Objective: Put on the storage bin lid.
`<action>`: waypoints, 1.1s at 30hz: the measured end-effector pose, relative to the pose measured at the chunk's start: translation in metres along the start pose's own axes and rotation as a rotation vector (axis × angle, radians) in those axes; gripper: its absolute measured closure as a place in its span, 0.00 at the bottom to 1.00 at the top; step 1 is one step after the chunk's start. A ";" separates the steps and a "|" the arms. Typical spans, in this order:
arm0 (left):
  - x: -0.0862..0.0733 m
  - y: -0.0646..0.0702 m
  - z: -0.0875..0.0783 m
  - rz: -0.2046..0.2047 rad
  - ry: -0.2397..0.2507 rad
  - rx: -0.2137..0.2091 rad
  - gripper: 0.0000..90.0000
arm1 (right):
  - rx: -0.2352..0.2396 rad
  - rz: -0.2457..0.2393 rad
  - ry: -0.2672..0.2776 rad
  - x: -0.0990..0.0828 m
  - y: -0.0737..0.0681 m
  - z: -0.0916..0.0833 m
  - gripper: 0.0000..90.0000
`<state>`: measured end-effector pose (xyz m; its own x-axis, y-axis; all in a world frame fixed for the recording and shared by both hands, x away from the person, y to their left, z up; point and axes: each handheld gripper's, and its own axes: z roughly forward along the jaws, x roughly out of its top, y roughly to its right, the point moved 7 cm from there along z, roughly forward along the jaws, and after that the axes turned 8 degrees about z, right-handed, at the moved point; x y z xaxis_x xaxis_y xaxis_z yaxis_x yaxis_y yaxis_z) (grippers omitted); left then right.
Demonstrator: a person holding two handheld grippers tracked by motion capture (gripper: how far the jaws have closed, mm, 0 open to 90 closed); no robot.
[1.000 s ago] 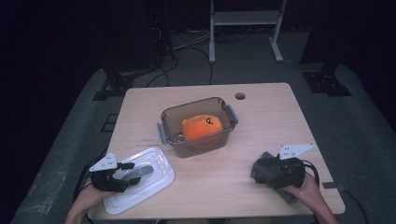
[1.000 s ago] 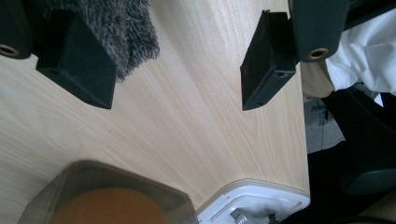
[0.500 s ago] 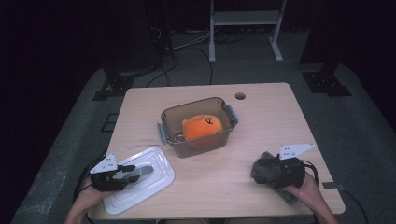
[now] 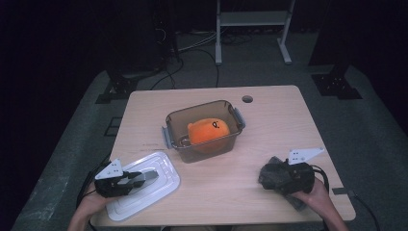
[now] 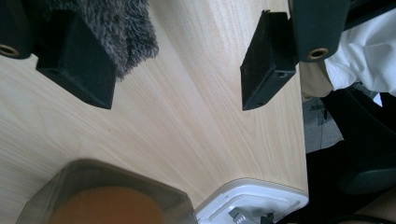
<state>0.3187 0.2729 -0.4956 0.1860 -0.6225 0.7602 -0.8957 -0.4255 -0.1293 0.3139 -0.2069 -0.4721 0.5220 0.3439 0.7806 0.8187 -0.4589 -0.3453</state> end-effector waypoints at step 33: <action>0.021 0.009 -0.027 0.043 0.014 -0.007 0.74 | -0.004 -0.003 0.005 0.001 -0.001 -0.002 0.29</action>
<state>0.3041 0.2733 -0.4635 0.1412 -0.6311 0.7628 -0.9057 -0.3935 -0.1579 0.3134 -0.2077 -0.4706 0.5183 0.3415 0.7841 0.8194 -0.4607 -0.3410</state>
